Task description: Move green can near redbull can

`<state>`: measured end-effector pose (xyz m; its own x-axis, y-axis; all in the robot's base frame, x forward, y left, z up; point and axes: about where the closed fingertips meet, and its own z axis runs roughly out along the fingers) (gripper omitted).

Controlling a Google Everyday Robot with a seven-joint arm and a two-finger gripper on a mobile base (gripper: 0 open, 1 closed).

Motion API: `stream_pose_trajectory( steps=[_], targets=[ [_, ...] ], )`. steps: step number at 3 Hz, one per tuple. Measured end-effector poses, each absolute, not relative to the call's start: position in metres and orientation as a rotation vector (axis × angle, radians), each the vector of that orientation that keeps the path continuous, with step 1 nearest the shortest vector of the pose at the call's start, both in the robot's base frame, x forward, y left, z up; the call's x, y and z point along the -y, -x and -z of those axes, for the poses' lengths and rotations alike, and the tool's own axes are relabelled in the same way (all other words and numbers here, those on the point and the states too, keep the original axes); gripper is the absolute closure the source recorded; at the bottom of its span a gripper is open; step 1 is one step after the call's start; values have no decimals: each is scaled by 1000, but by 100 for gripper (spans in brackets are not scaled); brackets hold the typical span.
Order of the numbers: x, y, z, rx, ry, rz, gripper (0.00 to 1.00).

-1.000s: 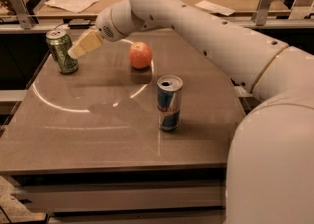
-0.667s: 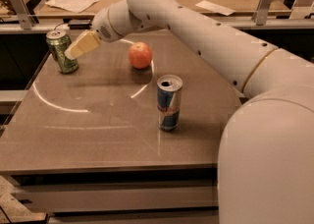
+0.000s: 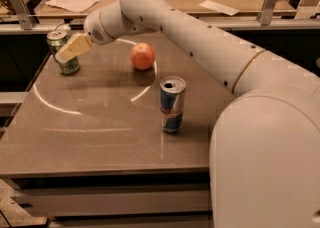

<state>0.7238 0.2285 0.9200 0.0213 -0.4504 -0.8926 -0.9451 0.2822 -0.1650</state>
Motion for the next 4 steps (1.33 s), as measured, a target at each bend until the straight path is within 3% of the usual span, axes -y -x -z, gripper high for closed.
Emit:
stream_pose_trajectory(
  steps=[3,4],
  targets=[
    [-262,-722,-915,-1590,1338,-706,0],
    [-265,-725,-913,-1596,1346,-704,18]
  ],
)
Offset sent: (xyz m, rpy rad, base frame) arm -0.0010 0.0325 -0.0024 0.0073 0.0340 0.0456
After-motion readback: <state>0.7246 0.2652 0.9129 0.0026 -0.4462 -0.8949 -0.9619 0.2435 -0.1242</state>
